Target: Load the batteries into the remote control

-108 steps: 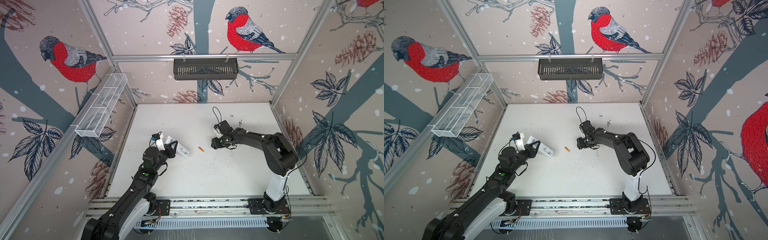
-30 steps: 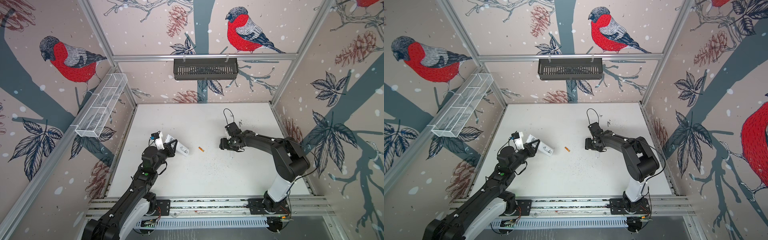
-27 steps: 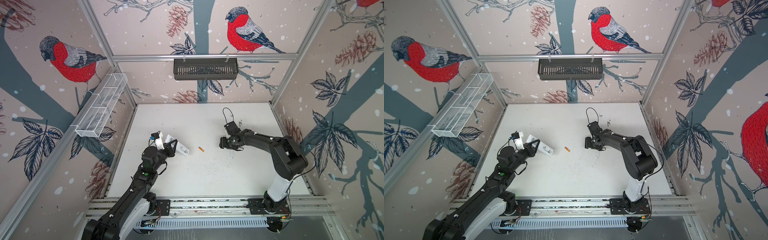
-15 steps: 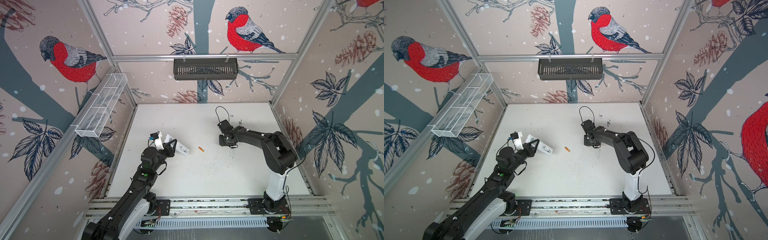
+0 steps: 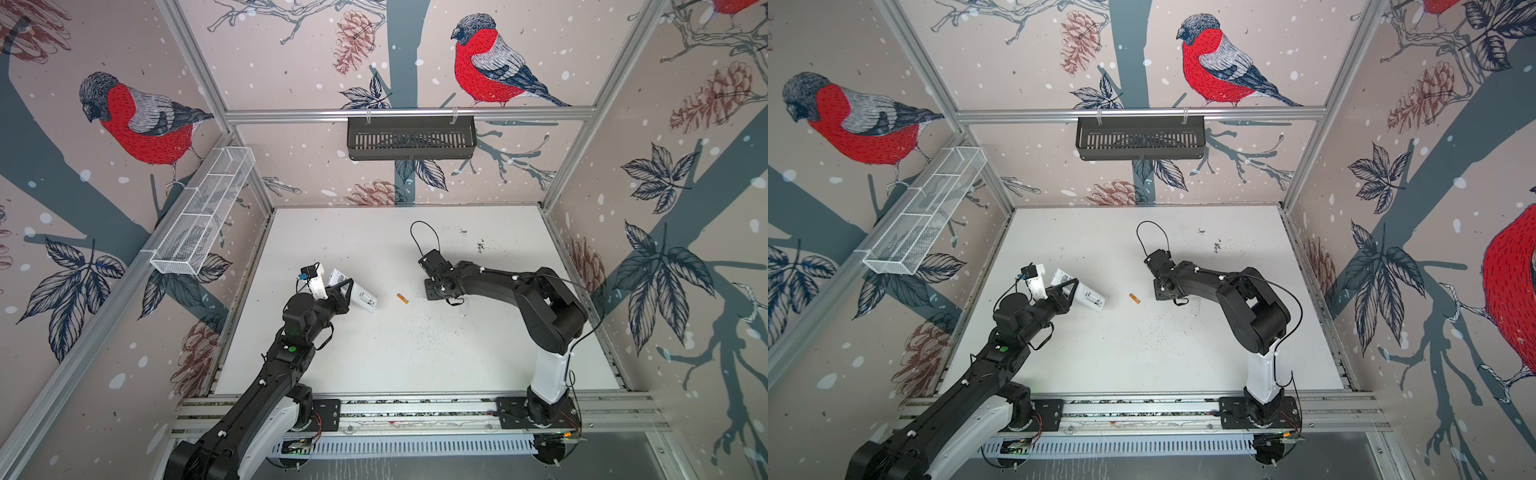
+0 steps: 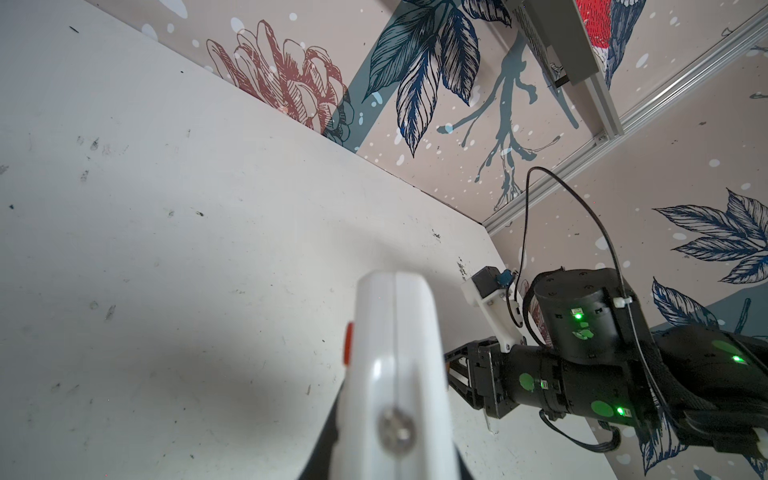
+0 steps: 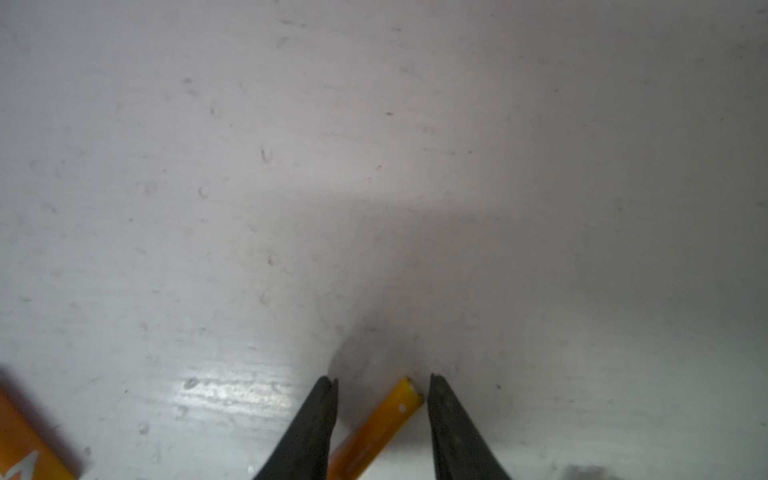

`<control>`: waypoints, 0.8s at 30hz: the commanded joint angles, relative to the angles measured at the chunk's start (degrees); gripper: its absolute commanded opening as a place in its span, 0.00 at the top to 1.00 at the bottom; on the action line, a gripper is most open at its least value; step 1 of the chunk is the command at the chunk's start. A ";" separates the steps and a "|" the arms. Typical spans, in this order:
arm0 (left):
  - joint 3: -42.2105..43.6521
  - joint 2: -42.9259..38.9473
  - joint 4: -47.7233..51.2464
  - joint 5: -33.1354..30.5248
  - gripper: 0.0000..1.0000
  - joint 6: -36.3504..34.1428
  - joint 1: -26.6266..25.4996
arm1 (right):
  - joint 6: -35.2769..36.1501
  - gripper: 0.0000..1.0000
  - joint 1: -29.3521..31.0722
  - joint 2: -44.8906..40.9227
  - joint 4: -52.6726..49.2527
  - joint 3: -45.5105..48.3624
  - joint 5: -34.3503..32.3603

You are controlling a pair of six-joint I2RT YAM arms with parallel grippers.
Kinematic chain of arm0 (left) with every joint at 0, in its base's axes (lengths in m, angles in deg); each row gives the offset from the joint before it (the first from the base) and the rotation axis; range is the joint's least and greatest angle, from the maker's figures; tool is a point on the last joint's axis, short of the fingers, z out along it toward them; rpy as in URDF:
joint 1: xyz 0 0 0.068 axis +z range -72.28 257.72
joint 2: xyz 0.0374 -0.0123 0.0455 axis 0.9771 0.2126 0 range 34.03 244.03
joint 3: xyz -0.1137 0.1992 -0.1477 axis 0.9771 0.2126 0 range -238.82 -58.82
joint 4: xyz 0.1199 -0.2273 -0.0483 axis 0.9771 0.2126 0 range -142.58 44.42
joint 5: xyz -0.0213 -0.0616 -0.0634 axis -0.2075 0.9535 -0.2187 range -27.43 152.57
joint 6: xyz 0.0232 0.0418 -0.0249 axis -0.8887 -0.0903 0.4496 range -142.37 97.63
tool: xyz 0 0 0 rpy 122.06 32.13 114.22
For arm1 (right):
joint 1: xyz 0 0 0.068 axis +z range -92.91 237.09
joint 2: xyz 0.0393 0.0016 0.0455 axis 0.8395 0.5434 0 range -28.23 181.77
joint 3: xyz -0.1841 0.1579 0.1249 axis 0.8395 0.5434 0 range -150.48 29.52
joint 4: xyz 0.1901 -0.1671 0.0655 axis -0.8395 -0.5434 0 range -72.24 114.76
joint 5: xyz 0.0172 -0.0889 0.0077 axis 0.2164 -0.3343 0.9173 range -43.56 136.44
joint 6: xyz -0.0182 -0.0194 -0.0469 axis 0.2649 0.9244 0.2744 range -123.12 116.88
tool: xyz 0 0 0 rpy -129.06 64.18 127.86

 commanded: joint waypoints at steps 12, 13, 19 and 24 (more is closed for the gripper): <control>-0.04 0.15 -2.42 0.96 1.00 0.14 0.10 | -1.73 0.63 0.64 -1.51 -7.26 5.64 8.00; -0.04 0.14 -2.41 0.95 1.00 0.13 0.08 | -1.62 0.65 0.70 -1.70 -7.31 5.72 8.27; 0.13 -0.04 -2.45 0.96 1.00 0.18 0.09 | 0.91 0.79 1.64 -3.05 -5.99 6.85 9.41; -0.05 -0.13 -2.29 1.05 1.00 0.06 0.15 | 3.00 0.83 1.89 -2.54 -6.12 7.31 9.65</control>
